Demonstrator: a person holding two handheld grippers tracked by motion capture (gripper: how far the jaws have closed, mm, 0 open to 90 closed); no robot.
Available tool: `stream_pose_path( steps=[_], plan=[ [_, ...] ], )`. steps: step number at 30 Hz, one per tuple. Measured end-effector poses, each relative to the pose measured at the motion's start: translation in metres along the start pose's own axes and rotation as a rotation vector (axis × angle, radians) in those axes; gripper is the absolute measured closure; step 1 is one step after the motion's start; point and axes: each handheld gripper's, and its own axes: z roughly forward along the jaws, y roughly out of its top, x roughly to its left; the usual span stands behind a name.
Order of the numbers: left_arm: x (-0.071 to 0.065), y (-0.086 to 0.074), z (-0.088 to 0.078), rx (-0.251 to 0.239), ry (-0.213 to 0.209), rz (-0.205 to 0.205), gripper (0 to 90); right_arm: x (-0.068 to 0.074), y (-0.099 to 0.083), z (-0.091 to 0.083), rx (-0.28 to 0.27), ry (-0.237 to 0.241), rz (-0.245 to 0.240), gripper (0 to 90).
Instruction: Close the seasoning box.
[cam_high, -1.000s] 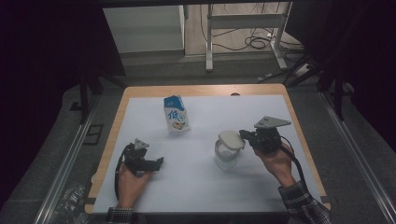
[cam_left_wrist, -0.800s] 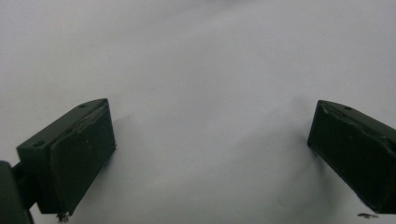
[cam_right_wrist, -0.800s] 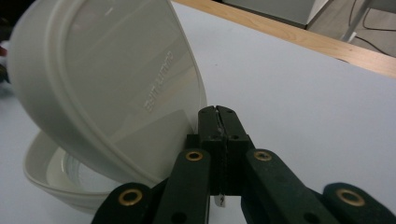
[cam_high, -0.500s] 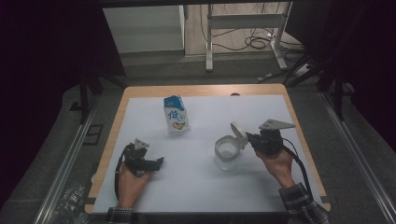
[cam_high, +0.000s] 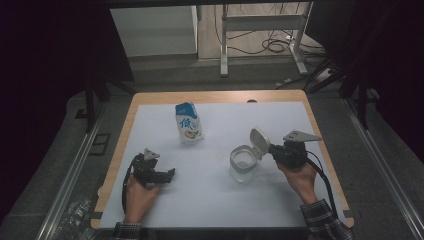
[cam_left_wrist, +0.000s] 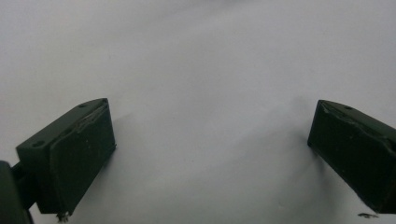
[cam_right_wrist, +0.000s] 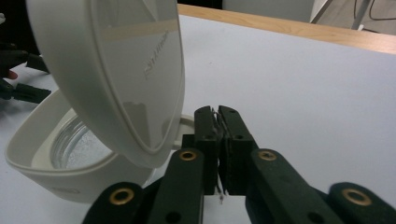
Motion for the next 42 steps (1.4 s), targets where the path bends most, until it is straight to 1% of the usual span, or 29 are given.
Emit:
stream_pose_path(
  steps=[3,5,7,9,11,12,17,18,19,20,21,22,23,24,26,27,28,31,34,35,37,39,40,41,42],
  plan=[
    [0.000,0.000,0.000,0.006,0.000,0.005,0.7,-0.001,-0.001,-0.003,-0.001,-0.006,-0.001,83.3],
    [0.000,0.000,0.000,0.003,0.000,0.000,0.7,-0.001,-0.003,-0.005,-0.003,-0.008,-0.001,81.2],
    [0.000,0.000,0.000,0.004,0.000,0.001,0.7,0.001,-0.008,-0.008,0.001,-0.033,-0.016,76.9],
    [0.000,0.000,0.000,0.005,0.001,0.001,0.7,0.001,-0.009,-0.008,0.003,-0.042,-0.021,75.2],
    [0.000,0.001,0.000,0.005,0.002,0.002,0.7,0.000,-0.014,-0.009,0.014,-0.064,-0.030,72.1],
    [0.000,0.000,0.000,0.004,0.001,0.002,0.7,-0.002,-0.017,-0.010,0.027,-0.076,-0.029,68.7],
    [0.000,0.000,0.000,-0.001,0.002,0.002,0.6,-0.006,-0.028,-0.012,0.054,-0.090,-0.009,58.3],
    [0.000,0.000,0.000,-0.001,0.002,0.002,0.6,-0.006,-0.028,-0.012,0.054,-0.090,-0.009,58.3],
    [0.000,0.000,0.000,-0.001,0.002,0.001,0.6,-0.008,-0.033,-0.012,0.068,-0.101,-0.012,54.1],
    [0.000,0.000,0.000,-0.001,0.002,0.001,0.6,-0.008,-0.033,-0.012,0.068,-0.101,-0.012,54.1],
    [0.000,0.000,0.000,-0.001,0.002,0.001,0.6,-0.008,-0.035,-0.012,0.071,-0.106,-0.012,51.8],
    [0.000,0.000,0.000,-0.001,0.002,0.001,0.5,-0.010,-0.039,-0.012,0.083,-0.111,-0.009,46.4],
    [0.000,0.000,0.000,-0.002,0.002,0.001,0.6,-0.011,-0.041,-0.011,0.088,-0.110,-0.003,44.3],
    [0.000,0.000,0.000,-0.002,0.002,0.001,0.6,-0.011,-0.041,-0.011,0.088,-0.110,-0.003,44.3],
    [0.000,0.000,0.000,-0.002,0.001,0.000,0.5,-0.013,-0.045,-0.010,0.116,-0.111,0.006,40.4],
    [0.000,0.000,0.000,-0.002,0.001,0.000,0.6,-0.013,-0.049,-0.009,0.135,-0.123,0.003,40.2],
    [0.000,0.000,0.000,-0.002,0.002,0.001,0.6,-0.013,-0.049,-0.009,0.135,-0.123,0.003,40.2],
    [0.000,0.000,0.000,-0.002,0.002,0.001,0.6,-0.016,-0.056,-0.008,0.168,-0.120,0.010,36.8],
    [0.000,0.000,0.000,-0.002,0.001,0.000,0.6,-0.016,-0.059,-0.007,0.180,-0.130,-0.001,35.4],
    [0.000,0.000,0.000,-0.002,0.001,0.000,0.6,-0.016,-0.059,-0.006,0.196,-0.134,-0.003,34.2],
    [0.000,0.000,0.000,-0.002,0.000,0.000,0.6,-0.016,-0.061,-0.004,0.206,-0.143,-0.007,33.1],
    [0.000,0.000,0.000,-0.001,-0.001,0.000,0.6,-0.016,-0.063,-0.002,0.223,-0.142,-0.006,32.2],
    [0.000,0.000,0.000,-0.001,-0.001,0.000,0.6,-0.016,-0.063,-0.002,0.223,-0.142,-0.006,32.2],
    [0.000,0.000,0.000,0.001,-0.001,0.001,0.6,-0.016,-0.064,-0.001,0.229,-0.149,-0.011,31.4],
    [0.000,0.000,0.000,0.001,-0.002,0.001,0.6,-0.013,-0.067,0.001,0.228,-0.166,-0.045,30.6]
  ],
)
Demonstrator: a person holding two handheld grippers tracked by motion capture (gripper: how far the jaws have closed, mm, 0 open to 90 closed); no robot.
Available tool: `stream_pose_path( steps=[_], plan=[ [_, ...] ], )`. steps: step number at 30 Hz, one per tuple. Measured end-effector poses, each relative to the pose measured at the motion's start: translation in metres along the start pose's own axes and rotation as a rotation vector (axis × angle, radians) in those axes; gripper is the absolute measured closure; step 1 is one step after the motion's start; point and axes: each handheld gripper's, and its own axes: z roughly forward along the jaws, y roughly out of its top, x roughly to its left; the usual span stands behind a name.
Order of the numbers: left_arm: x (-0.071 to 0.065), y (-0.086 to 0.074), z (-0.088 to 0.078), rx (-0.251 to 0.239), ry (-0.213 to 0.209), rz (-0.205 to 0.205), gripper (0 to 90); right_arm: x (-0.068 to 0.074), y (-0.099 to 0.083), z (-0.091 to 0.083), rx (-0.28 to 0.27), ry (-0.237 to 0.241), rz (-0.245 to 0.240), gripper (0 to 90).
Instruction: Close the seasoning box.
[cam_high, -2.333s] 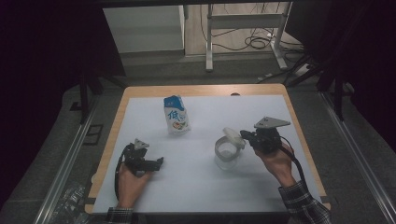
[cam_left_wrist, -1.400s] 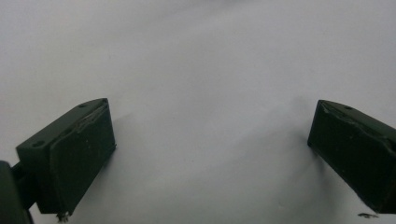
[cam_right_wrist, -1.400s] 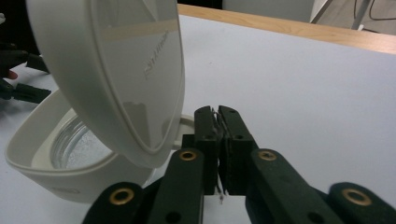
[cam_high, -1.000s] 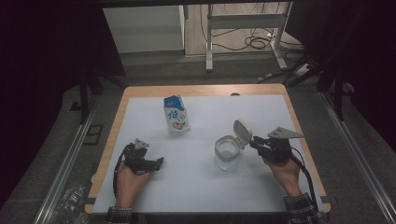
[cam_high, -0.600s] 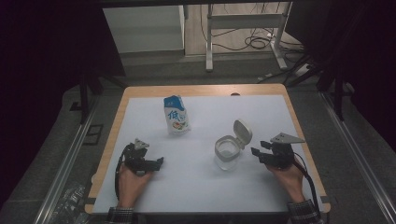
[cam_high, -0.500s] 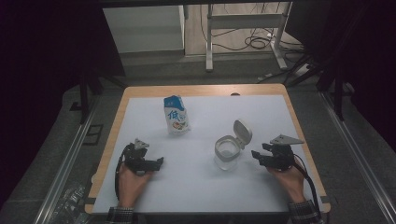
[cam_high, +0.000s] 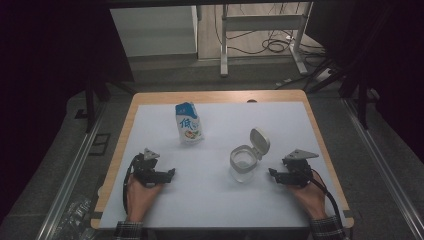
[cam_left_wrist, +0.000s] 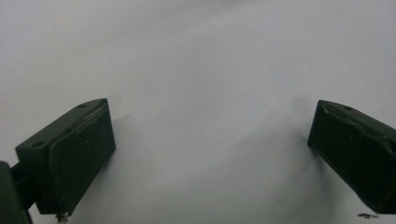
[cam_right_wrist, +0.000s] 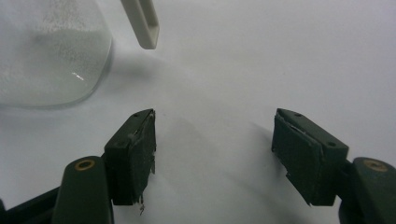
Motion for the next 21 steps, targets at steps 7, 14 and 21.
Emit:
stream_pose_path(
  steps=[7,14,21],
  plan=[
    [0.001,0.000,0.000,0.000,-0.008,0.001,0.1,0.001,-0.001,0.001,0.000,0.011,-0.017,25.2],
    [0.002,0.001,-0.001,-0.016,-0.032,0.000,1.4,0.003,-0.002,0.002,0.005,-0.009,-0.020,21.1],
    [0.002,0.011,-0.006,-0.065,-0.072,0.016,3.0,0.003,-0.002,0.002,0.005,-0.009,-0.021,21.1]
  ],
)
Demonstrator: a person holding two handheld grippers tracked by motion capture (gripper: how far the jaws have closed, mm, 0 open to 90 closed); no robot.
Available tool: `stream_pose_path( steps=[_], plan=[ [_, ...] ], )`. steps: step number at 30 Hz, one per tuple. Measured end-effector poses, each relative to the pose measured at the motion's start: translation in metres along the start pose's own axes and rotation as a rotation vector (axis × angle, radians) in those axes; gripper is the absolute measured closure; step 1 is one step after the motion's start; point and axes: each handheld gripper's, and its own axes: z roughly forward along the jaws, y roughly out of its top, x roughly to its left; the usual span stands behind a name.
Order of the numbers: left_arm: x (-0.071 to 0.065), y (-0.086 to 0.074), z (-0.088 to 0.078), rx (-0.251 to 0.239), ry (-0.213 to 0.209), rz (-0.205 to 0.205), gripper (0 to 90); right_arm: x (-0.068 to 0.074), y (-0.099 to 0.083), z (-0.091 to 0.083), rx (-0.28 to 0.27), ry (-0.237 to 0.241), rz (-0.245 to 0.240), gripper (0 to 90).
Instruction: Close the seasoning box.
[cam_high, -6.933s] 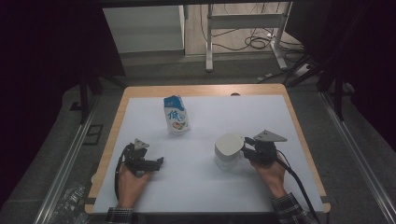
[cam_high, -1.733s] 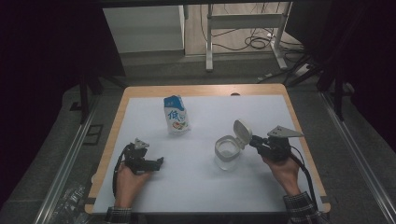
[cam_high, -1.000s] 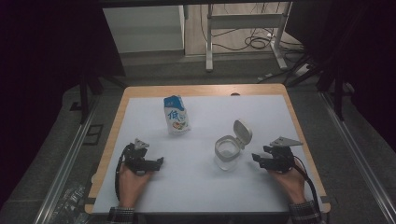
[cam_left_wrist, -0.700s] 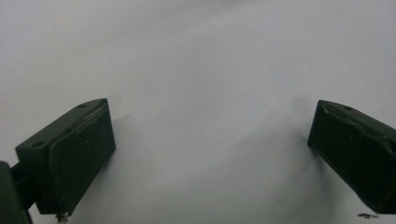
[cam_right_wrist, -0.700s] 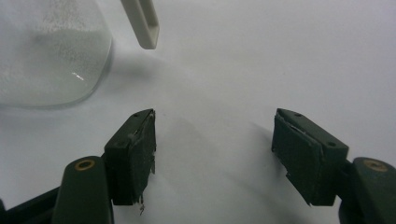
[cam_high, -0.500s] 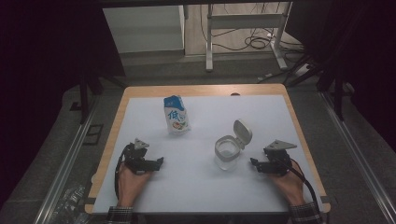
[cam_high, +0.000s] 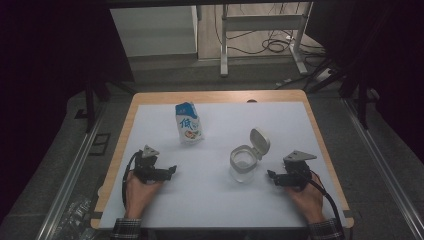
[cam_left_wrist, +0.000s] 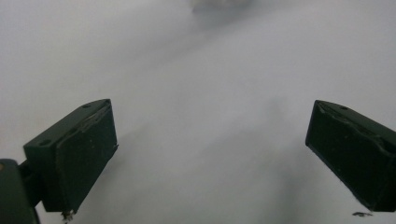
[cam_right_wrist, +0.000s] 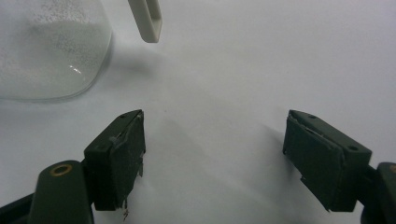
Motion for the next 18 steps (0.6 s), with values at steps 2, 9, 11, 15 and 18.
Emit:
stream_pose_path(
  steps=[2,9,11,15,18],
  plan=[
    [0.001,0.005,-0.001,-0.032,-0.028,0.000,4.1,0.000,0.000,0.000,0.000,0.000,0.000,21.1],
    [0.007,0.021,-0.002,-0.082,-0.075,0.020,9.2,0.000,0.000,0.000,0.000,0.000,0.000,21.1],
    [0.008,0.023,-0.003,-0.090,-0.084,0.021,10.7,0.000,0.000,0.000,0.000,0.000,0.001,21.1],
    [0.011,0.034,-0.002,-0.115,-0.122,0.027,15.3,0.000,0.000,0.000,0.000,0.001,0.000,21.0],
    [0.014,0.044,-0.001,-0.127,-0.142,0.044,22.4,0.000,0.000,0.000,0.000,0.001,0.000,21.0]
  ],
)
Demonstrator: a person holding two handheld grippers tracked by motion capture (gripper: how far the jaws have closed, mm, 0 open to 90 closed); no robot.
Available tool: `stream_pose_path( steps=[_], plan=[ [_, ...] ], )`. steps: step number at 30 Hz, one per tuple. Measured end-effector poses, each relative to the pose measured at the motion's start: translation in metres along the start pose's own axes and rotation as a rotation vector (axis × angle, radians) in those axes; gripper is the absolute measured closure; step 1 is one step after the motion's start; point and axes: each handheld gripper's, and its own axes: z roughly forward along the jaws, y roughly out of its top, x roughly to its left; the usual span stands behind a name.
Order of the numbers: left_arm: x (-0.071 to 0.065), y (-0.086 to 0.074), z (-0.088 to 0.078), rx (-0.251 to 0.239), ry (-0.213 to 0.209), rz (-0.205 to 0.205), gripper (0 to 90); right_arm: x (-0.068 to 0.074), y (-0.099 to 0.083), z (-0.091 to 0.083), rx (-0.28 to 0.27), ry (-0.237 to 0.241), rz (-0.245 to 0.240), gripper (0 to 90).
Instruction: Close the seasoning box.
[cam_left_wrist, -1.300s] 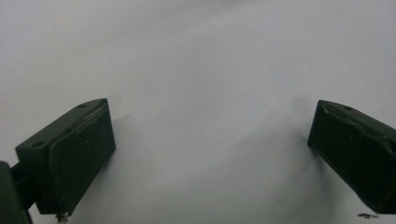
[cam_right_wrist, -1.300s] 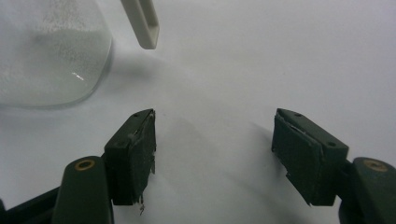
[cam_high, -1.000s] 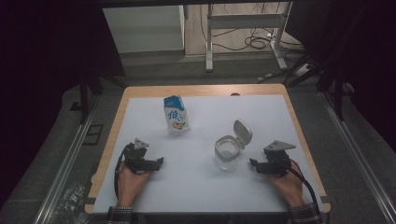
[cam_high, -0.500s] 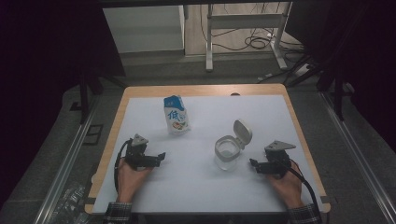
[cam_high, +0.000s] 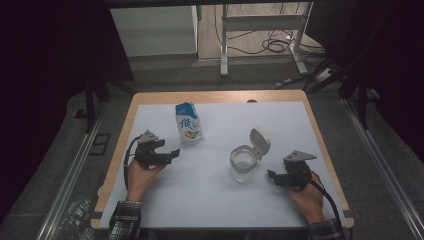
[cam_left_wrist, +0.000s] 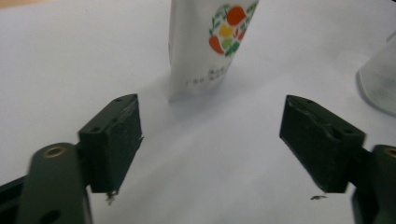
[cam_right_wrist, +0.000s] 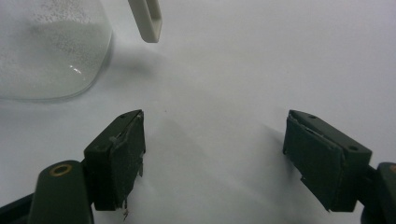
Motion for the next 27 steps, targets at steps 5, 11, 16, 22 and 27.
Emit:
stream_pose_path(
  steps=[5,11,16,22,27],
  plan=[
    [0.006,0.012,0.001,-0.029,-0.028,0.008,27.8,0.000,0.000,0.000,0.000,0.000,0.000,21.0],
    [0.014,0.030,0.005,-0.063,-0.048,0.027,33.7,0.000,0.000,0.000,0.000,0.000,0.000,21.0],
    [0.021,0.050,0.010,-0.089,-0.080,0.041,36.2,0.000,0.000,0.000,0.000,0.000,0.000,21.0],
    [0.024,0.063,0.016,-0.106,-0.107,0.036,37.3,0.000,0.000,0.000,0.002,0.001,0.003,21.0],
    [0.027,0.067,0.020,-0.139,-0.133,0.046,39.4,0.000,0.000,0.000,0.002,0.001,0.003,21.0]
  ],
)
